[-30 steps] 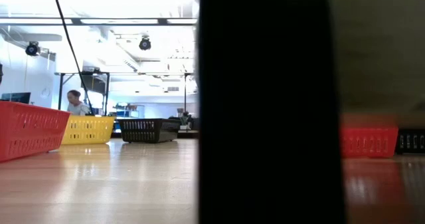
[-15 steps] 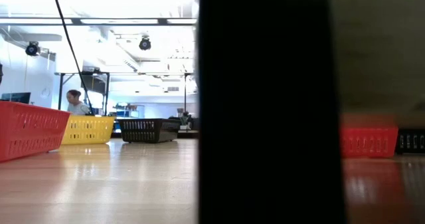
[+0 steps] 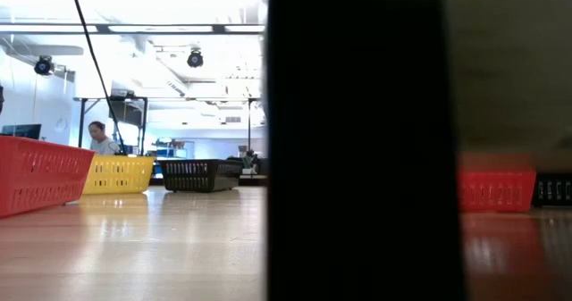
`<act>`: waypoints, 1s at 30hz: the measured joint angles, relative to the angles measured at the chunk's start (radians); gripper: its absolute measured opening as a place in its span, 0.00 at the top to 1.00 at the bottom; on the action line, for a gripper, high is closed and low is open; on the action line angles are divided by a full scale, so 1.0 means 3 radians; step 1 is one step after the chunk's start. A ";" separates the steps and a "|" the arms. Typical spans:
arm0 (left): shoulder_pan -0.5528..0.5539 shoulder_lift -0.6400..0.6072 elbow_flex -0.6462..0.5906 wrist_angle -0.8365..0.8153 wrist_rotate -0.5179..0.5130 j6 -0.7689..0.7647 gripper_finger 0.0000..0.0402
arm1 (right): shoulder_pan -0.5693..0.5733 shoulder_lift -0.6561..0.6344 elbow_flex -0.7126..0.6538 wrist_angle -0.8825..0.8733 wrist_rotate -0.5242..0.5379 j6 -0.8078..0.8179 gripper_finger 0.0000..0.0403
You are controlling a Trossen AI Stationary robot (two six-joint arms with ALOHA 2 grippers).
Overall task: Stack baskets on shelf by color
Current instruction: Put the top center red bin on the shelf
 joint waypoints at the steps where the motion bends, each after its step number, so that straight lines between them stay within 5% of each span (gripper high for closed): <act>1: 0.0000 0.0000 0.0000 0.0001 0.0000 0.0000 0.51 | 0.0000 0.0000 0.0000 0.0002 0.0025 0.0000 0.81; 7: 0.0000 0.0000 0.0000 0.0001 0.0000 0.0000 0.51 | 0.0000 0.0000 -0.0002 0.0002 0.0050 -0.0001 0.79; 18: -0.0001 0.0000 0.0000 0.0001 0.0000 0.0000 0.51 | -0.0001 0.0001 -0.0018 -0.0028 0.0056 -0.0027 0.97; 30: -0.0007 0.0000 -0.0001 0.0001 0.0001 0.0001 0.51 | -0.0003 0.0001 -0.0018 -0.0009 0.0159 -0.0137 0.96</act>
